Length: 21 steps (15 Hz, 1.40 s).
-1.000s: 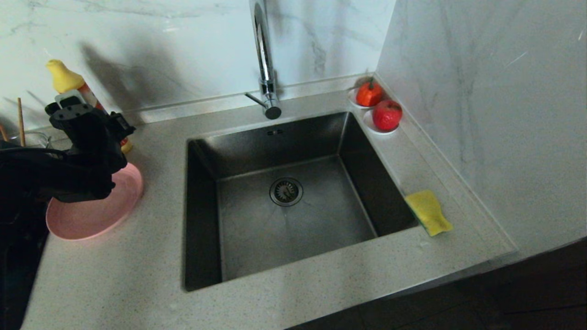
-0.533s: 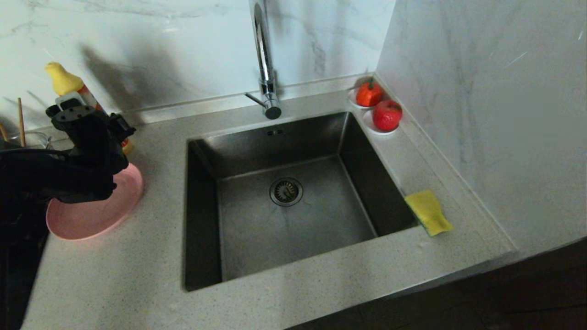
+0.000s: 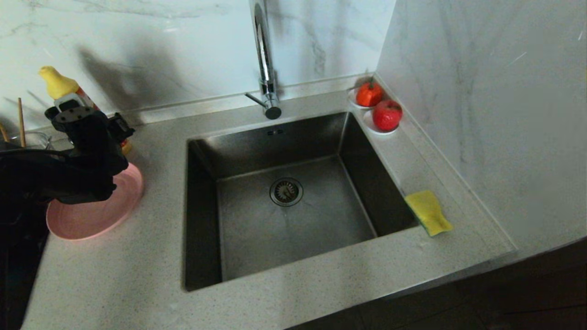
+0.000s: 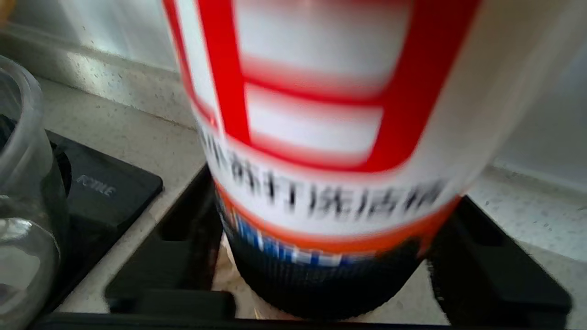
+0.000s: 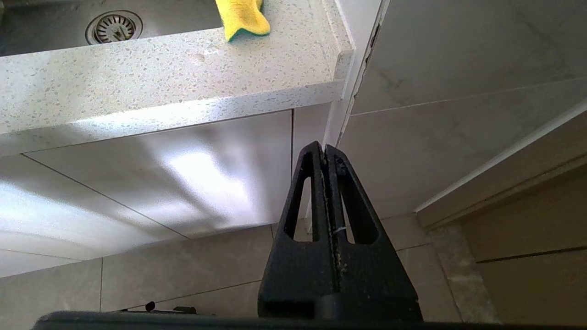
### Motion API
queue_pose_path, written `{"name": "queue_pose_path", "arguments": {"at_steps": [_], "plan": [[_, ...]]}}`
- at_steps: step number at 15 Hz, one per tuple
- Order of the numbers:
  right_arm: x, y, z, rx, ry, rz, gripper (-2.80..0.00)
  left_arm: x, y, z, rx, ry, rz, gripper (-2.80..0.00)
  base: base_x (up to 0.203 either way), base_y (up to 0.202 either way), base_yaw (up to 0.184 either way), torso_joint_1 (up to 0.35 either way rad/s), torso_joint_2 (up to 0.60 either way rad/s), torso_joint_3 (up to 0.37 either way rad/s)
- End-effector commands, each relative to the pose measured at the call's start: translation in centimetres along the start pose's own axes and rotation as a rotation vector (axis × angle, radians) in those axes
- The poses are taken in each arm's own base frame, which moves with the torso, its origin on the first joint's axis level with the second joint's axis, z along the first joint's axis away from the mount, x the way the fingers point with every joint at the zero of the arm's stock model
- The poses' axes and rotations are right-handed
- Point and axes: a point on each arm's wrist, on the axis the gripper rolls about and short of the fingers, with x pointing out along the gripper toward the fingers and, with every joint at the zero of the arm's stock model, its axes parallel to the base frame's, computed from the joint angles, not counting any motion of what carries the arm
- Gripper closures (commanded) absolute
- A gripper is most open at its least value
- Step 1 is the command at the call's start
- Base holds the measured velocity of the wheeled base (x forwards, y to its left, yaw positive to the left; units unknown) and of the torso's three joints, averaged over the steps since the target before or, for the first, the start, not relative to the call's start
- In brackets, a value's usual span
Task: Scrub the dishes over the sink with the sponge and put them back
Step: Place the dish soap on the table, then turn on the faucet
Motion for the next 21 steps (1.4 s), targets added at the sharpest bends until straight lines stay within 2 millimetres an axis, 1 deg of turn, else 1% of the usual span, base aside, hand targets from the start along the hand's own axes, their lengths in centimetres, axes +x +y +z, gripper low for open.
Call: {"name": "queue_pose_path", "arguments": {"at_steps": [1, 2, 5, 8, 9, 11, 13, 14, 15, 16, 17, 18, 19, 20, 21], "plan": [[0.0, 0.0, 0.0, 0.000, 0.000, 0.000, 0.00, -0.3, -0.2, 2.3, -0.021, -0.040, -0.003, -2.80, 0.000, 0.000, 0.000, 0.000, 0.00, 0.000], [0.0, 0.0, 0.0, 0.000, 0.000, 0.000, 0.00, -0.6, -0.2, 3.7, -0.030, -0.059, -0.007, -2.80, 0.000, 0.000, 0.000, 0.000, 0.00, 0.000], [0.0, 0.0, 0.0, 0.000, 0.000, 0.000, 0.00, -2.1, -0.5, 9.3, -0.056, -0.109, -0.021, -2.80, 0.000, 0.000, 0.000, 0.000, 0.00, 0.000], [0.0, 0.0, 0.0, 0.000, 0.000, 0.000, 0.00, -5.1, -0.9, 16.1, -0.067, -0.117, -0.052, -2.80, 0.000, 0.000, 0.000, 0.000, 0.00, 0.000], [0.0, 0.0, 0.0, 0.000, 0.000, 0.000, 0.00, -6.5, -0.9, 18.5, -0.068, -0.115, -0.066, 0.00, 0.000, 0.000, 0.000, 0.000, 0.00, 0.000], [0.0, 0.0, 0.0, 0.000, 0.000, 0.000, 0.00, -9.9, -0.8, 23.4, -0.072, -0.108, -0.116, 0.00, 0.000, 0.000, 0.000, 0.000, 0.00, 0.000], [0.0, 0.0, 0.0, 0.000, 0.000, 0.000, 0.00, -14.6, -0.3, 28.5, -0.072, -0.107, -0.223, 0.00, 0.000, 0.000, 0.000, 0.000, 0.00, 0.000], [0.0, 0.0, 0.0, 0.000, 0.000, 0.000, 0.00, -17.5, 0.4, 30.8, -0.050, -0.100, -0.301, 0.00, 0.000, 0.000, 0.000, 0.000, 0.00, 0.000], [0.0, 0.0, 0.0, 0.000, 0.000, 0.000, 0.00, -20.5, 1.5, 32.8, -0.016, -0.087, -0.383, 0.00, 0.000, 0.000, 0.000, 0.000, 0.00, 0.000], [0.0, 0.0, 0.0, 0.000, 0.000, 0.000, 0.00, -23.4, 3.0, 34.3, 0.018, -0.073, -0.455, 0.00, 0.000, 0.000, 0.000, 0.000, 0.00, 0.000], [0.0, 0.0, 0.0, 0.000, 0.000, 0.000, 0.00, -26.5, 4.7, 35.5, 0.053, -0.060, -0.522, 0.00, 0.000, 0.000, 0.000, 0.000, 0.00, 0.000], [0.0, 0.0, 0.0, 0.000, 0.000, 0.000, 0.00, -29.3, 6.5, 36.3, 0.079, -0.050, -0.574, 0.00, 0.000, 0.000, 0.000, 0.000, 0.00, 0.000], [0.0, 0.0, 0.0, 0.000, 0.000, 0.000, 0.00, -31.8, 8.1, 36.6, 0.098, -0.039, -0.607, 0.00, 0.000, 0.000, 0.000, 0.000, 0.00, 0.000], [0.0, 0.0, 0.0, 0.000, 0.000, 0.000, 0.00, -34.3, 10.0, 36.2, 0.117, -0.022, -0.631, 0.00, 0.000, 0.000, 0.000, 0.000, 0.00, 0.000], [0.0, 0.0, 0.0, 0.000, 0.000, 0.000, 0.00, -36.5, 11.7, 35.1, 0.143, 0.003, -0.647, 0.00, 0.000, 0.000, 0.000, 0.000, 0.00, 0.000]]}}
